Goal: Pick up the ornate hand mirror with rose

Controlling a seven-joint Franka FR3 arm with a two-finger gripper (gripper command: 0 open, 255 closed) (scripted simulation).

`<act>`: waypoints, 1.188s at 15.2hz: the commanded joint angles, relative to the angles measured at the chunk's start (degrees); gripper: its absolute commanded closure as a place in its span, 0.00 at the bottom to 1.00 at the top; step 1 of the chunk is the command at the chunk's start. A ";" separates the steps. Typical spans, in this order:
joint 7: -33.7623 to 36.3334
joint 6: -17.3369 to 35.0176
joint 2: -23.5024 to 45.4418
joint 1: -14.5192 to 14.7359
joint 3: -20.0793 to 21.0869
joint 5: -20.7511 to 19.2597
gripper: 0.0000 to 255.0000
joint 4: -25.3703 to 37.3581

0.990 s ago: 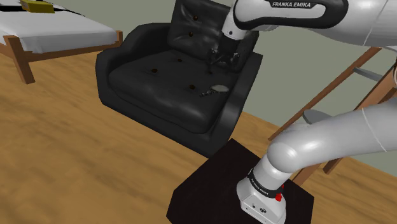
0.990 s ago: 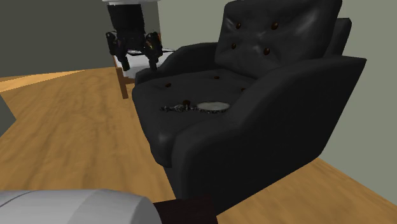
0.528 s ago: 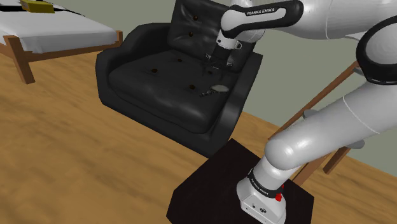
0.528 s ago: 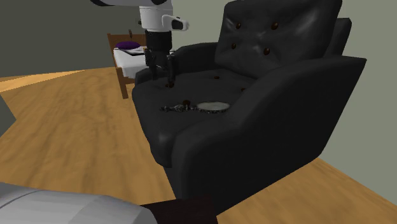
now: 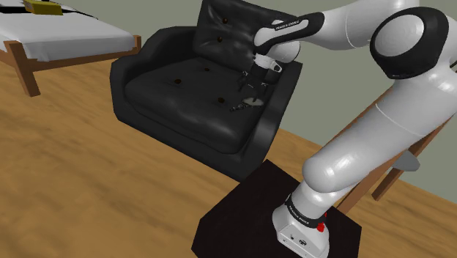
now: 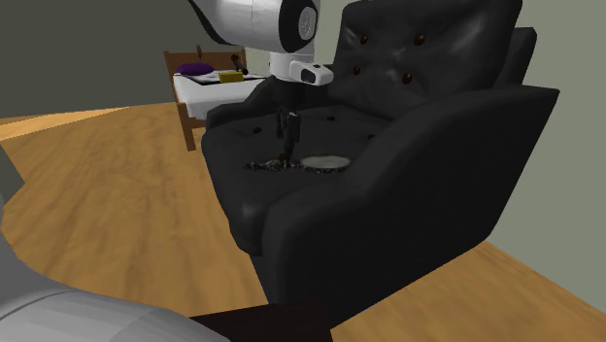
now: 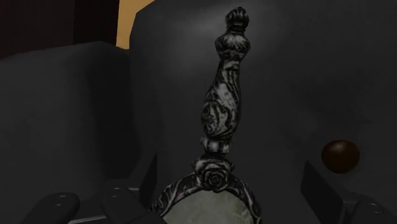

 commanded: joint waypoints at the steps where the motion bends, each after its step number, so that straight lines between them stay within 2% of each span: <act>1: 1.91 1.96 1.24 -0.32 -0.21 0.88 0.00 -0.81; 9: 0.81 6.97 3.52 -0.18 -0.22 1.73 0.00 -3.63; 10: 0.76 6.92 3.46 -0.21 -0.25 1.72 1.00 -3.65; 18: 0.77 6.90 3.42 -0.21 -0.25 1.71 1.00 -3.67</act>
